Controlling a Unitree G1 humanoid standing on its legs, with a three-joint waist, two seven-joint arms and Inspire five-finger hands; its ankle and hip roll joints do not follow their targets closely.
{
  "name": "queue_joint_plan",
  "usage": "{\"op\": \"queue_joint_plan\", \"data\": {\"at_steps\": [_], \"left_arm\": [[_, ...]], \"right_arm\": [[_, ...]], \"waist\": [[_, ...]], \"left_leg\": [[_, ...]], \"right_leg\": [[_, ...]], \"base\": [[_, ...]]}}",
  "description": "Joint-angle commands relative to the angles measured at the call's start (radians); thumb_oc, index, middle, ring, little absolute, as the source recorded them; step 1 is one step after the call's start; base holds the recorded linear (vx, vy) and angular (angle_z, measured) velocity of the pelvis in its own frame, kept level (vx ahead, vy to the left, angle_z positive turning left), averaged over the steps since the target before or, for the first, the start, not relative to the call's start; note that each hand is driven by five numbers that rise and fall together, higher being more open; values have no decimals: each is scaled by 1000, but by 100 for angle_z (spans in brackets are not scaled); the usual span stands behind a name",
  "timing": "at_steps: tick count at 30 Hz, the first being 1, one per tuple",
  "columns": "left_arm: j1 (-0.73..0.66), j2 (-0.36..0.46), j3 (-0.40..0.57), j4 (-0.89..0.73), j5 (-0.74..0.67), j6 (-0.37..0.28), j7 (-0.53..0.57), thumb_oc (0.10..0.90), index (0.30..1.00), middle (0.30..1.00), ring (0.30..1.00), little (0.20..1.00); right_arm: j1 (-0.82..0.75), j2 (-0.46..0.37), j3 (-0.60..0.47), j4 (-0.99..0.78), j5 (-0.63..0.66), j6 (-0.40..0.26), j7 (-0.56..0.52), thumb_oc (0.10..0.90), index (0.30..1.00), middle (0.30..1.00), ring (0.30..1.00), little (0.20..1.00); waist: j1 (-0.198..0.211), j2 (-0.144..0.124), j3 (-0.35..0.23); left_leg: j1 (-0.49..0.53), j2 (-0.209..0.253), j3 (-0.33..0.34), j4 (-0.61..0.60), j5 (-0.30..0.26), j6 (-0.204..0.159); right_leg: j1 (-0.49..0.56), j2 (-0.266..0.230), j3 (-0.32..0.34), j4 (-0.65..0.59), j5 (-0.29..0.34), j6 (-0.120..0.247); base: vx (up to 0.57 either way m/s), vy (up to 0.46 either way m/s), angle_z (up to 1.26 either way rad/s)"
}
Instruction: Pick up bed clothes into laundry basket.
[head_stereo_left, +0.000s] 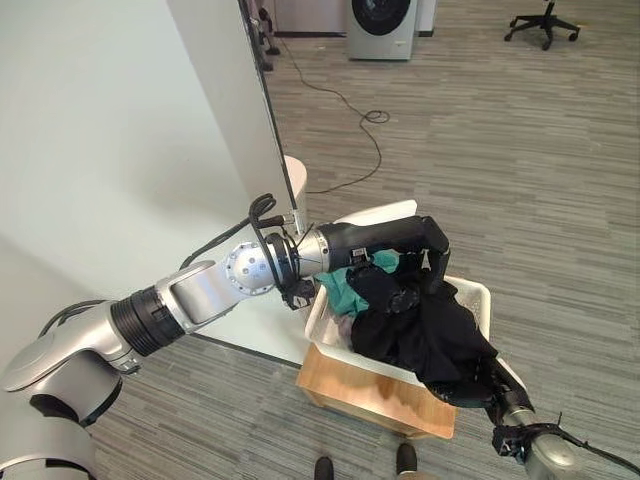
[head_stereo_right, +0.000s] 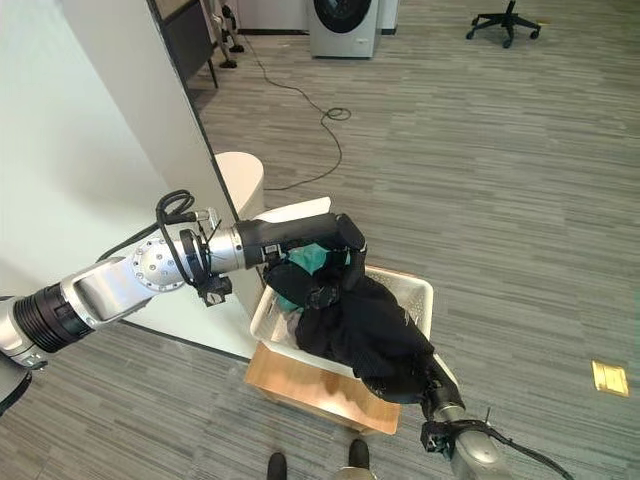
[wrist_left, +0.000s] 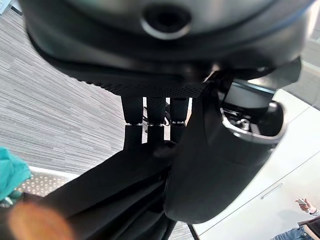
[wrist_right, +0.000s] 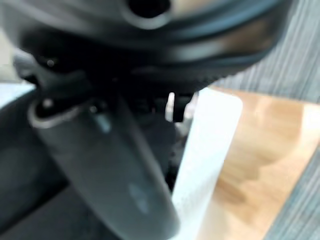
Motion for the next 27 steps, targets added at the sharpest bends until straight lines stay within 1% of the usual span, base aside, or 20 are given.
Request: {"op": "queue_joint_plan", "data": {"at_steps": [1,2,6,8,10,12,15,16,17,18,19,20,21,22,23,24,25,26,27], "left_arm": [[-155,11,154,9,-54,-69,48,400,300,300,300,300],[-155,6,153,20,-43,-67,48,400,300,300,300,300],[-152,-16,158,42,-26,-68,59,400,300,300,300,300],[-146,-35,166,59,-15,-65,62,400,300,300,300,300],[-144,-32,169,60,-13,-66,61,400,300,300,300,300],[-138,-13,189,66,-15,-72,64,400,300,300,300,300],[-130,6,198,66,-20,-72,64,400,300,300,300,300],[-129,19,198,64,-26,-72,68,400,300,300,300,300],[-130,19,198,64,-26,-72,68,400,300,300,300,300],[-130,21,198,59,-29,-73,70,400,300,300,300,300],[-127,17,197,54,-33,-72,75,400,300,300,300,300],[-128,16,197,54,-33,-72,75,400,300,300,300,300],[-129,26,192,39,-31,-72,74,400,300,300,300,300],[-128,38,195,26,-26,-72,76,400,300,300,300,300],[-124,44,198,21,-25,-71,76,400,300,300,300,300],[-123,42,199,20,-25,-71,76,400,300,300,300,300],[-116,73,202,10,-22,-68,71,400,300,300,300,300],[-115,71,205,9,-22,-68,71,400,300,300,300,300],[-106,95,207,-1,-23,-66,64,400,300,300,300,300]], "right_arm": [[40,-115,-148,-173,12,-64,25,800,900,900,900,900],[44,-130,-177,-183,27,-73,24,800,900,900,900,900],[20,-146,-202,-189,34,-86,7,800,900,900,900,900],[-10,-143,-184,-182,26,-87,2,800,900,900,900,900],[-18,-141,-173,-181,18,-85,1,800,900,900,900,900],[-52,-140,-127,-180,4,-81,11,800,900,900,900,900],[-72,-149,-120,-198,6,-79,13,800,900,900,900,900],[-114,-175,-157,-223,71,-94,2,800,900,900,900,900],[-114,-175,-158,-223,71,-93,2,800,900,900,900,900],[-128,-193,-187,-255,94,-102,-1,800,900,900,900,900],[-143,-212,-242,-288,146,-126,-10,800,900,900,900,900],[-141,-213,-244,-288,147,-126,-10,800,900,900,900,900],[-131,-249,-315,-329,157,-140,-24,800,900,900,900,900],[-121,-273,-360,-366,145,-145,-30,800,900,900,900,900],[-115,-288,-390,-389,140,-150,-34,800,900,900,900,900],[-112,-288,-393,-392,139,-149,-34,800,900,900,900,900],[-104,-344,-467,-421,131,-159,-39,800,900,900,900,900],[-100,-345,-471,-423,132,-158,-38,800,900,900,900,900],[-93,-381,-530,-449,124,-170,-44,800,900,900,900,900]], "waist": [[-10,-54,-62],[-16,-59,-62],[-20,-63,-61],[-21,-67,-55],[-19,-68,-55],[-10,-71,-52],[-6,-72,-53],[-4,-74,-57],[-4,-74,-56],[-5,-74,-58],[-10,-75,-60],[-9,-74,-60],[-17,-76,-62],[-22,-77,-63],[-25,-77,-63],[-24,-76,-63],[-36,-79,-64],[-34,-76,-64],[-48,-79,-63]], "left_leg": [[-71,28,5,10,27,-34],[-72,29,9,8,25,-33],[-74,31,20,4,22,-31],[-76,31,35,1,21,-29],[-76,32,41,1,20,-28],[-76,32,62,-2,17,-27],[-77,33,72,-3,16,-27],[-75,31,75,-3,14,-27],[-74,31,75,-3,14,-27],[-75,31,74,-3,13,-28],[-77,29,69,-3,13,-28],[-77,29,68,-3,13,-28],[-77,28,64,-3,12,-27],[-77,27,63,-3,10,-27],[-76,27,63,-3,9,-26],[-75,27,63,-3,9,-26],[-74,28,66,-3,7,-25],[-74,28,66,-3,7,-25],[-71,29,70,-3,4,-25]], "right_leg": [[58,-23,59,95,-144,64],[53,-22,65,96,-142,65],[44,-21,80,93,-137,67],[33,-21,87,90,-130,70],[31,-20,90,87,-128,72],[23,-20,95,81,-121,77],[22,-21,96,79,-118,78],[23,-21,93,77,-118,80],[24,-21,92,77,-118,80],[25,-22,91,77,-119,80],[25,-22,92,79,-121,80],[25,-22,91,79,-121,80],[23,-23,95,84,-123,79],[22,-24,98,86,-123,78],[20,-24,100,87,-123,78],[20,-24,101,87,-123,78],[18,-23,106,88,-122,77],[18,-23,107,88,-122,77],[15,-22,115,88,-121,77]], "base": [[0,0,0],[0,0,0],[-8,29,-12],[-33,42,-15],[-21,17,-9],[-27,18,-25],[5,17,-21],[23,8,-12],[27,15,-7],[0,0,0],[0,0,0],[22,15,3],[22,14,4],[25,21,6],[11,14,5],[14,19,4],[0,0,0],[0,0,0],[0,0,0]]}}
